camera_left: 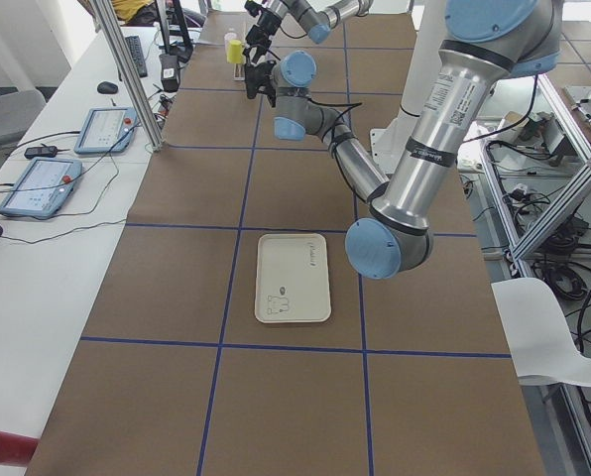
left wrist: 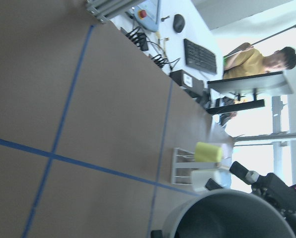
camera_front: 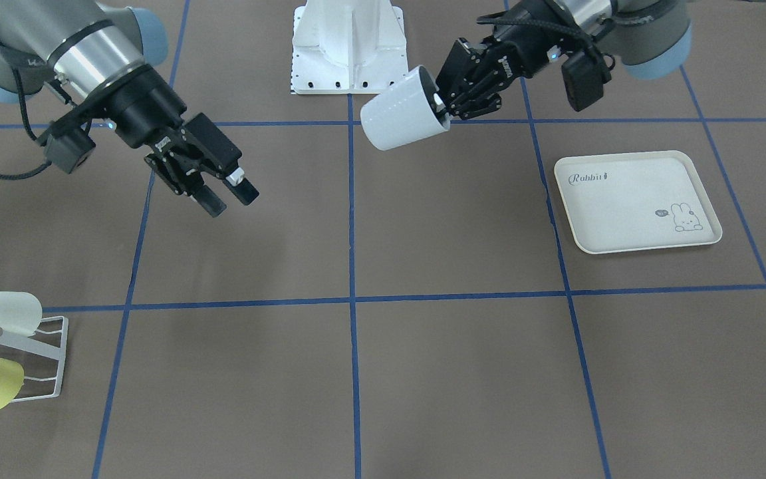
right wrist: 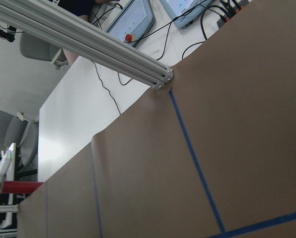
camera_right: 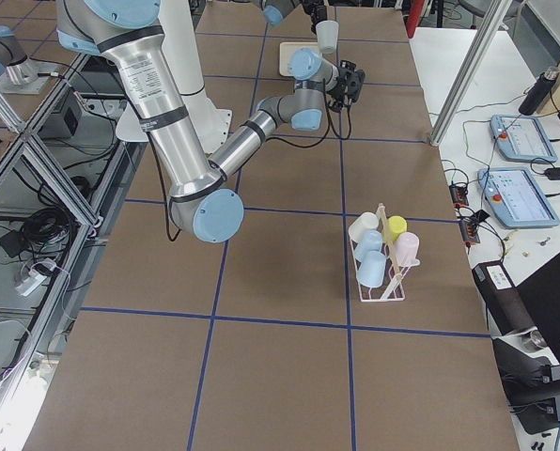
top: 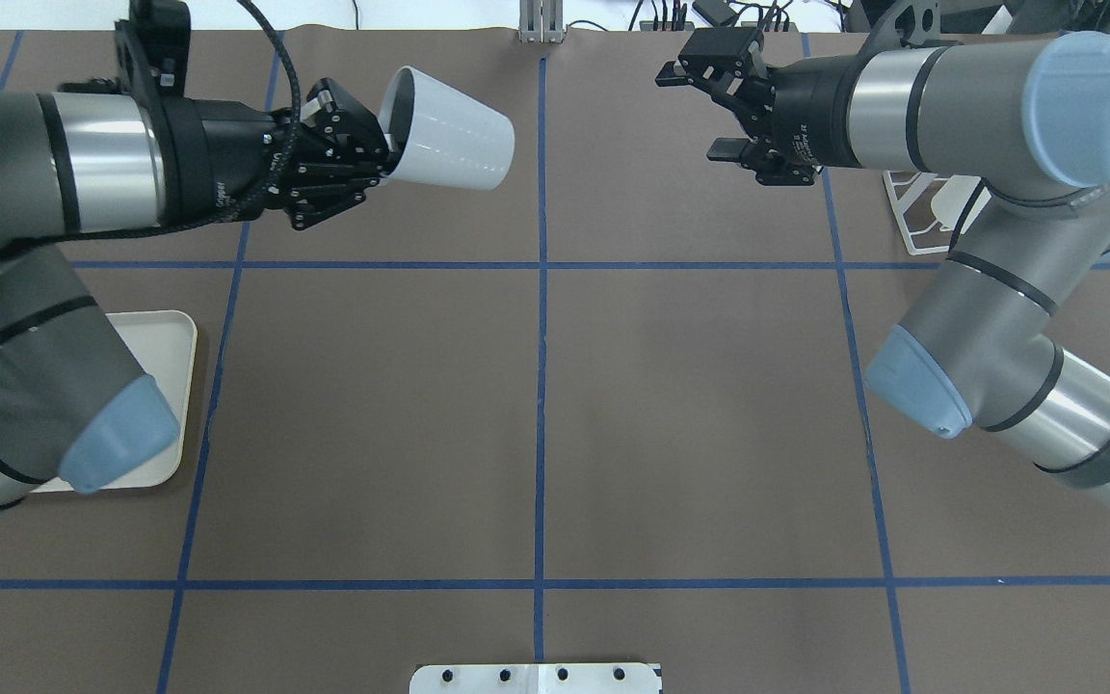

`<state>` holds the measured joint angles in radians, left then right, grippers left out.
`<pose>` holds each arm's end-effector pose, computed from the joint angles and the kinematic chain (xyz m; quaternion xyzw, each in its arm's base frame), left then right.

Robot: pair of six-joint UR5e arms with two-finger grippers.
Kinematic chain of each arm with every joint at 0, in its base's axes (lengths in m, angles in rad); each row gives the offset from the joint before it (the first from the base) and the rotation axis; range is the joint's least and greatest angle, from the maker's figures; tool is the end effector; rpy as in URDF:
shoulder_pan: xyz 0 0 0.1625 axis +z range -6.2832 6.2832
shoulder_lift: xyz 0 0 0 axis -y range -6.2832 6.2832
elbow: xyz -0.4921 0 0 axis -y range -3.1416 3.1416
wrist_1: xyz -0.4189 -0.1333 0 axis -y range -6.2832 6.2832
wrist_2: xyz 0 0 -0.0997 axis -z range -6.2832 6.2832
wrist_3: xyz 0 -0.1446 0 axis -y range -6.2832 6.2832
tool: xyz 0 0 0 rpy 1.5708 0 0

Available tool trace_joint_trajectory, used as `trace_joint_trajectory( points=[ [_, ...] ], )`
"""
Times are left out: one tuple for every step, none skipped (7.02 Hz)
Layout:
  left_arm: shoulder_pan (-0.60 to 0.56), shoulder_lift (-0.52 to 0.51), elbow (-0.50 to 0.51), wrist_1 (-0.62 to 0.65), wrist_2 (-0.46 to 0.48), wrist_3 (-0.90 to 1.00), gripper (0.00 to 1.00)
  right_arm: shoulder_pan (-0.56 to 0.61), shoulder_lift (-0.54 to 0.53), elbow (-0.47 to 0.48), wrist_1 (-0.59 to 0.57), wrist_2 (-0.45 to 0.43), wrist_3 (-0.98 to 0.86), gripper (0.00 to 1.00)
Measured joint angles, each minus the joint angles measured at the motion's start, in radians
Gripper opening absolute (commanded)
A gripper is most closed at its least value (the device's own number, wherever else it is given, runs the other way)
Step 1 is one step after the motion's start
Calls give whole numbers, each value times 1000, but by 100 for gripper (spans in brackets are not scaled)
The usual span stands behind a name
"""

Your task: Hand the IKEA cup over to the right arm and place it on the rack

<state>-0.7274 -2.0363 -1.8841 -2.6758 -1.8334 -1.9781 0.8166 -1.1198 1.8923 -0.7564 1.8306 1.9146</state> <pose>0.4003 -0.4846 0.1701 0.0517 0.8037 -0.2241 0.5487 -0.3768 -0.5415 0.2111 0.0772 -0.7084 0.3040 0.6323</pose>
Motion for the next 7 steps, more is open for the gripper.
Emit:
trace_joint_trajectory(
  points=[
    [50, -44, 56, -140, 92, -138, 0, -5, 4, 54, 71, -22, 138, 100],
    [81, -81, 126, -295, 152, -264, 0, -6, 9, 81, 159, -60, 221, 100],
    [102, -98, 191, -446, 198, -350, 0, -6, 13, 92, 238, -82, 251, 100],
    [112, -109, 225, -527, 218, -389, 0, -7, 17, 95, 288, -94, 259, 100],
    [116, -124, 235, -558, 226, -417, 0, -9, 21, 96, 310, -100, 261, 100],
    [118, -140, 239, -567, 228, -445, 0, -13, 22, 97, 317, -101, 262, 100],
    [118, -156, 241, -570, 229, -458, 0, -17, 23, 97, 320, -101, 260, 100]
  ],
)
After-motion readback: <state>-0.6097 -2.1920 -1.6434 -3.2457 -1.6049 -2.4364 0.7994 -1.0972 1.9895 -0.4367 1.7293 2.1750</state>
